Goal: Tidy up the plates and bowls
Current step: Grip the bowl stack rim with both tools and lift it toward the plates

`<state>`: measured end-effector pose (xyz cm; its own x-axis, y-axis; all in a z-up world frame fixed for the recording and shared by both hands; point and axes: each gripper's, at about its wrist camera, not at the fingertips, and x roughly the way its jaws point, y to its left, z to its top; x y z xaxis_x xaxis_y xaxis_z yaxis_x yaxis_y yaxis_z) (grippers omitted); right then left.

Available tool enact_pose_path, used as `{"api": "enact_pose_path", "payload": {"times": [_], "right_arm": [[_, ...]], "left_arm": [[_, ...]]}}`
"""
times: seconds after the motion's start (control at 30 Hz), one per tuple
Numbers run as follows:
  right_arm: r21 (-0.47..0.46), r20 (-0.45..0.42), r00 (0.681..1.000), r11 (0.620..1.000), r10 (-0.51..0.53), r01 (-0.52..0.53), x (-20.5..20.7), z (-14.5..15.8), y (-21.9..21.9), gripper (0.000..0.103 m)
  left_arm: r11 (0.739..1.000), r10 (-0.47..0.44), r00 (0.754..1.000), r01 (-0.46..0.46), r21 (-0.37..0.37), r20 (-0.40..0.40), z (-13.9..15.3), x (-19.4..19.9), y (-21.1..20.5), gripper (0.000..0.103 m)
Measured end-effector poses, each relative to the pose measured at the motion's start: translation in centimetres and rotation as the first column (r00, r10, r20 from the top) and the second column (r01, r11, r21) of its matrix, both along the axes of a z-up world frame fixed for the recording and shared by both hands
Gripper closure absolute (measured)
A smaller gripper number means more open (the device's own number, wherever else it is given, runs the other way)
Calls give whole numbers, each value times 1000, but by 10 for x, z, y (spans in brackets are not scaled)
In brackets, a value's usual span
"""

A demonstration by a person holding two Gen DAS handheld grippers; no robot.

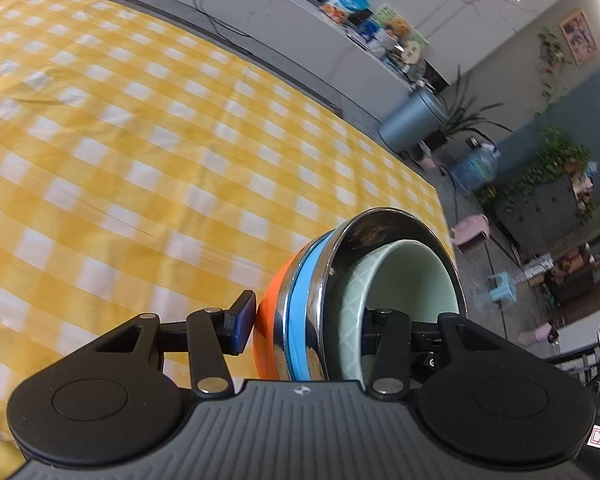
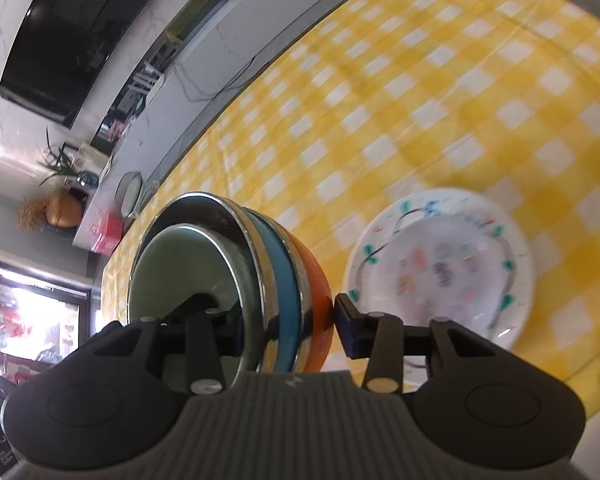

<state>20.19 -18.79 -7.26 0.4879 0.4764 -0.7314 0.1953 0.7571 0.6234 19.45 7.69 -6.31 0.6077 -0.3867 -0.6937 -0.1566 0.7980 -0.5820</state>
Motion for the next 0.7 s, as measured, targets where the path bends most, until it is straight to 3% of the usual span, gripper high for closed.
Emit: {"api": "enact_pose_path", "payload": {"times": [0.3, 0.7], "right_arm": [[-36, 8, 996, 995, -91, 91, -18, 3, -62, 61], [-26, -35, 993, 993, -113, 112, -14, -25, -87, 61]], "left_arm": [[996, -81, 997, 81, -24, -18, -12, 10, -55, 51], [995, -100, 992, 100, -2, -76, -34, 18, -76, 51]]}}
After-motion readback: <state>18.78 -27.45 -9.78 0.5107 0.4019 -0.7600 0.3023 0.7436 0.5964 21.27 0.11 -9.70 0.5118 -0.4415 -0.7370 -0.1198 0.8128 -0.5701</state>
